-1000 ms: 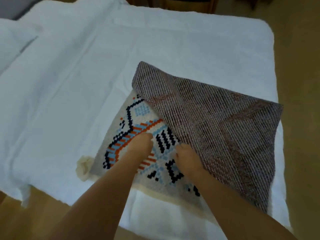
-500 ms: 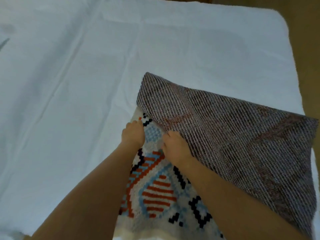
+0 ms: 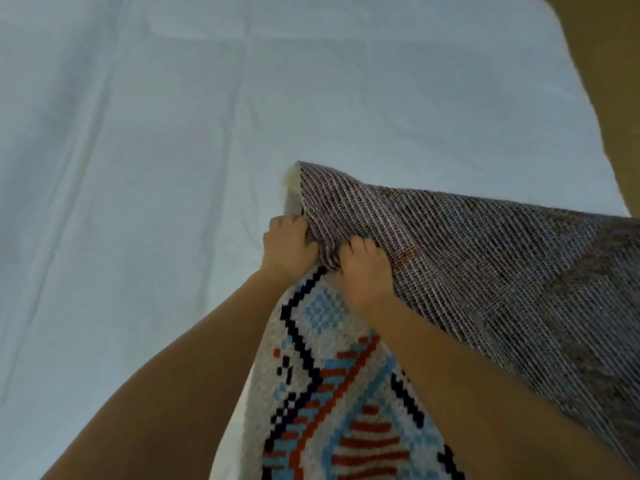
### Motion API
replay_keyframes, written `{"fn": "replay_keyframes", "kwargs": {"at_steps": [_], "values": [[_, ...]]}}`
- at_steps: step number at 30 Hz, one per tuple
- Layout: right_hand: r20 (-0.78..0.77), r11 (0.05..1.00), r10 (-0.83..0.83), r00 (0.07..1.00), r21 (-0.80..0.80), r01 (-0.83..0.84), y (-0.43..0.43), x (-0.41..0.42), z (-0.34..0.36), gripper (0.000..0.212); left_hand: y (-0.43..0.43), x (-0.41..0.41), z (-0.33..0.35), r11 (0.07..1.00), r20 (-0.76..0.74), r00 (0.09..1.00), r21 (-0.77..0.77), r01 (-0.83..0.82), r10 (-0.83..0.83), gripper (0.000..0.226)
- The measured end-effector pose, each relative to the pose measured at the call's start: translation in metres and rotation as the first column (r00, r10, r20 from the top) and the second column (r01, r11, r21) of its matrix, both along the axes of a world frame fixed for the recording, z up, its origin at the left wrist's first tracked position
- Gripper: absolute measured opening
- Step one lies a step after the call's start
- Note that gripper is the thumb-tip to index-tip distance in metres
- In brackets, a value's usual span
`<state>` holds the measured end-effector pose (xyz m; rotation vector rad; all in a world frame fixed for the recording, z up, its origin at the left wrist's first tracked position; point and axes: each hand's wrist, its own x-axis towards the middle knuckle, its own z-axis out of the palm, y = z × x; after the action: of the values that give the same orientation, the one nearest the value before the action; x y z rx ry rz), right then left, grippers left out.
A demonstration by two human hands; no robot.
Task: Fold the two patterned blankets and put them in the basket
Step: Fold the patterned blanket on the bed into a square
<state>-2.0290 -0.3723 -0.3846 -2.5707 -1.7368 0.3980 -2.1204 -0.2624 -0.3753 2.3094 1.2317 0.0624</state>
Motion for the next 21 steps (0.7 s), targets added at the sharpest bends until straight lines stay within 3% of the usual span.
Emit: {"fn": "replay_keyframes", "kwargs": {"at_steps": [3, 6, 7, 9, 11, 12, 16, 18, 21], "values": [[-0.099, 0.983, -0.147, 0.984, 0.098, 0.157, 0.011, 0.013, 0.008, 0.019, 0.003, 0.019, 0.003, 0.999, 0.170, 0.985, -0.034, 0.035, -0.029, 0.021], [-0.398, 0.816, -0.435, 0.808, 0.205, 0.540, 0.015, 0.035, 0.017, 0.012, 0.008, 0.035, 0.004, 0.961, 0.240, 0.971, -0.270, 0.066, 0.001, 0.032], [-0.453, 0.760, -0.493, 0.743, 0.191, 0.621, 0.014, 0.044, 0.017, 0.012, 0.009, 0.036, 0.002, 0.940, 0.209, 0.978, -0.328, 0.092, -0.023, 0.035], [-0.443, 0.727, -0.560, 0.700, 0.143, 0.672, 0.006, 0.060, 0.017, 0.012, 0.008, 0.036, -0.003, 0.948, 0.068, 0.983, -0.259, 0.184, -0.172, 0.036], [-0.371, 0.769, -0.550, 0.748, 0.123, 0.627, -0.003, 0.068, 0.017, 0.011, 0.000, 0.037, -0.010, 0.953, -0.048, 0.958, -0.133, 0.273, -0.281, 0.031], [-0.334, 0.798, -0.520, 0.786, 0.139, 0.587, -0.008, 0.068, 0.017, 0.010, -0.007, 0.039, -0.009, 0.959, -0.035, 0.963, -0.110, 0.262, -0.268, 0.026], [-0.155, 0.921, -0.258, 0.954, 0.260, 0.291, -0.019, 0.052, 0.023, 0.017, -0.027, 0.046, 0.006, 0.959, 0.167, 0.985, -0.282, 0.002, 0.047, 0.033], [-0.156, 0.941, -0.201, 0.967, 0.245, 0.235, -0.026, 0.043, 0.024, 0.020, -0.032, 0.044, 0.016, 0.906, 0.203, 0.964, -0.416, -0.074, 0.172, 0.032], [-0.364, 0.880, -0.347, 0.865, 0.193, 0.434, -0.037, 0.032, 0.023, 0.021, -0.045, 0.036, 0.037, 0.651, 0.177, 0.869, -0.733, -0.197, 0.462, 0.026]]}}
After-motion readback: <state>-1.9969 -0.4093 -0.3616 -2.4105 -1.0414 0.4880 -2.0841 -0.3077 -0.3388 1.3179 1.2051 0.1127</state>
